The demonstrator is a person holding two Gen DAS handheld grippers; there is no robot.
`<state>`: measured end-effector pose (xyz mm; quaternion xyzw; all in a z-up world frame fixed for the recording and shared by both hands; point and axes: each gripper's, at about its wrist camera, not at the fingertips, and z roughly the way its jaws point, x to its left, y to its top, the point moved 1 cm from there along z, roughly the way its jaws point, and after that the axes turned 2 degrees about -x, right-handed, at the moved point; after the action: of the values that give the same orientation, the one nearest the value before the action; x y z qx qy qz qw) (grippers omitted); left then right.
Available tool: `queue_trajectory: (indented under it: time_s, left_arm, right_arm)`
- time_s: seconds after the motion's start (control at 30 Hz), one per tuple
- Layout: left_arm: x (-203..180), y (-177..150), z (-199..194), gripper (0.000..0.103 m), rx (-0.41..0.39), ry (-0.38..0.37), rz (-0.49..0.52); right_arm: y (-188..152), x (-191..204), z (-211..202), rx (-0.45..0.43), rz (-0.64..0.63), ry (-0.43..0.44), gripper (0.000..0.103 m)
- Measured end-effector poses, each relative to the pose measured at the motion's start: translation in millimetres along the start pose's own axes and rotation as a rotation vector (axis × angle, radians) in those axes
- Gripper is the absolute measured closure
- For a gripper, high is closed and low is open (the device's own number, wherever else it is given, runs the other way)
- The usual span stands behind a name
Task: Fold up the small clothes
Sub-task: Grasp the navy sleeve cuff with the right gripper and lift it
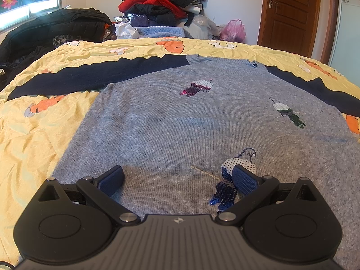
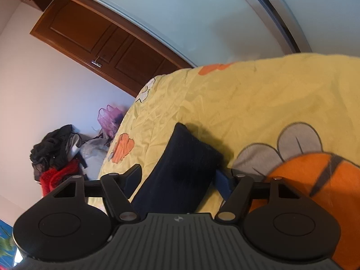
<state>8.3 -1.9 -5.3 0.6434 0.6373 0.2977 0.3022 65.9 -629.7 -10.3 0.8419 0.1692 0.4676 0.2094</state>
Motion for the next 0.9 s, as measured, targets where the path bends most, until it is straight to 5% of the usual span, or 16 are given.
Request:
queue_trajectory:
  time_s: [0.13, 0.27, 0.4, 0.57, 0.7, 0.77, 0.83, 0.9]
  left_arm:
    - [0, 1, 0, 0.0, 0.0, -0.001, 0.0]
    - [0, 0, 0, 0.0, 0.0, -0.001, -0.001]
    - [0, 0, 0, 0.0, 0.0, 0.0, -0.001]
    - [0, 2, 1, 0.0, -0.002, -0.002, -0.003]
    - [-1, 2, 2, 0.0, -0.003, -0.004, -0.003]
    - [-1, 2, 2, 0.0, -0.004, -0.005, -0.003]
    - [0, 1, 2, 0.0, -0.005, -0.008, -0.004]
    - [1, 1, 2, 0.0, -0.008, -0.011, -0.009]
  right_arm:
    - [-3, 4, -3, 0.0, -0.104, -0.069, 0.086]
    - [-16, 43, -30, -0.063, -0.199, 0.038, 0.086]
    - [-69, 128, -60, -0.029, -0.432, 0.225, 0.086]
    - [-177, 212, -56, 0.182, -0.542, 0.45, 0.086]
    - [-282, 246, -48, 0.358, -0.642, 0.466, 0.086]
    - [-320, 252, -44, 0.427, -0.691, 0.44, 0.08]
    - [-339, 253, -52, 0.471, -0.706, 0.4, 0.049]
    - [-337, 242, -73, 0.431, -0.666, 0.457, 0.043]
